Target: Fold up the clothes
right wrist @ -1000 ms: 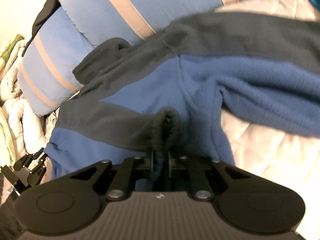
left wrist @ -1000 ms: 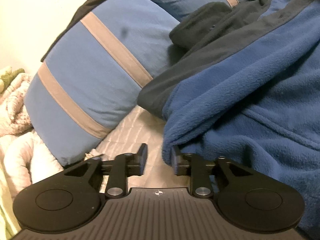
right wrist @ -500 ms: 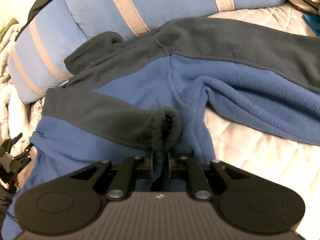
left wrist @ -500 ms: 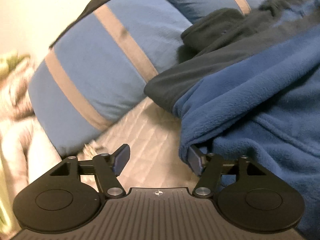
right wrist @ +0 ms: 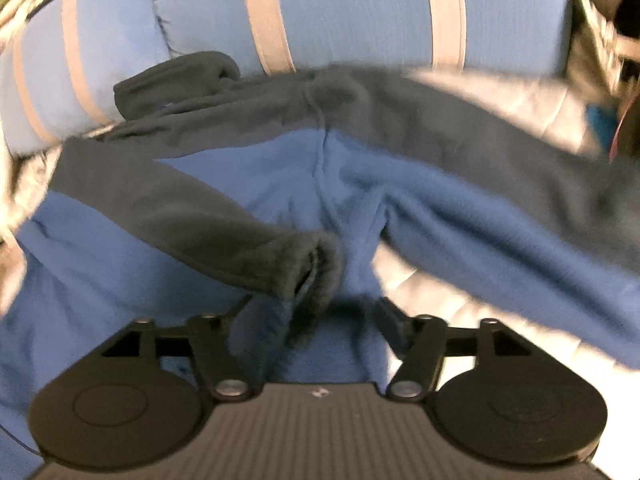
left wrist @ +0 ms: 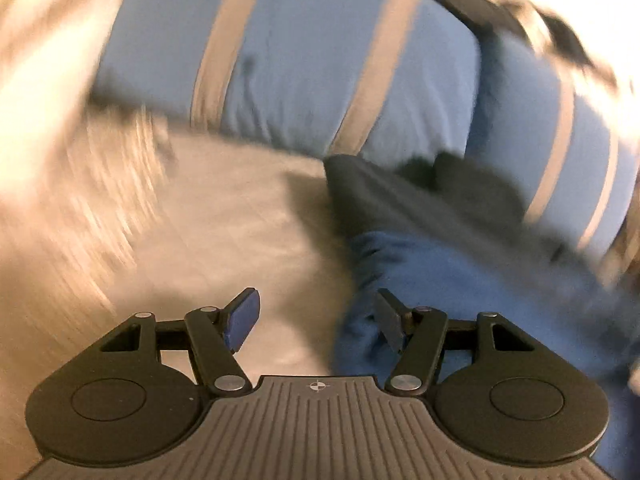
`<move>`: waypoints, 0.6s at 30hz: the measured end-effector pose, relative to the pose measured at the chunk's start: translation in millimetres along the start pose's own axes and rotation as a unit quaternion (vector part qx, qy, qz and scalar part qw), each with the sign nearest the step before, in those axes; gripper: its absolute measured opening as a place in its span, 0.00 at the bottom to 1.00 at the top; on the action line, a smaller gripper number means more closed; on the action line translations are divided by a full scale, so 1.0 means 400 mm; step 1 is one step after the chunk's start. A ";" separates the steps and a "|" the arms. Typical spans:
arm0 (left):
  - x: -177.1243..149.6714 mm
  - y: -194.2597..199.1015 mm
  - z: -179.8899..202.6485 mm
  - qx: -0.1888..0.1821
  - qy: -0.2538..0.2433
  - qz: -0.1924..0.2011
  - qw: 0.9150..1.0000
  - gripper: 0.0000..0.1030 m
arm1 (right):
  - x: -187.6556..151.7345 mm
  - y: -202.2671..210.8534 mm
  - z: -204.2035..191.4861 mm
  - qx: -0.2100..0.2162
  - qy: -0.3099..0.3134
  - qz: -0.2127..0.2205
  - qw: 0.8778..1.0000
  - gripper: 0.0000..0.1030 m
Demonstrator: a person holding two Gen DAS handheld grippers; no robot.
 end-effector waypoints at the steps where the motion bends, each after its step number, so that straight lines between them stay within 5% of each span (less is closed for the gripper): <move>1: 0.000 -0.014 -0.010 -0.010 0.035 -0.005 0.999 0.60 | 0.008 0.017 -0.012 -0.006 0.021 0.011 1.000 0.77; 3: 0.000 -0.041 -0.030 -0.030 0.103 -0.014 0.994 0.60 | 0.026 0.049 -0.037 -0.011 0.054 0.032 0.998 0.78; 7: -0.027 -0.103 -0.042 -0.044 0.150 -0.050 0.986 0.56 | 0.063 0.111 -0.087 -0.007 0.086 0.077 0.993 0.80; 9: -0.046 -0.113 -0.041 -0.058 0.171 -0.058 0.982 0.40 | 0.078 0.128 -0.116 -0.003 0.095 0.092 0.991 0.80; 13: -0.063 -0.091 -0.040 -0.065 0.149 -0.043 0.986 0.20 | 0.097 0.133 -0.182 0.017 0.116 0.104 0.988 0.81; 18: -0.058 -0.073 -0.028 -0.078 0.095 -0.024 0.992 0.19 | 0.109 0.098 -0.273 0.035 0.153 0.107 0.982 0.82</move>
Point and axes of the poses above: each gripper's, at about its wrist camera, not at the fingertips, and y roughly against the way its jaws point, z to its right, x to its top, the point moved 3 cm from there along -y, roughly the way its jaws point, and after that the axes turned 15 degrees about z, right-handed, at the moved point
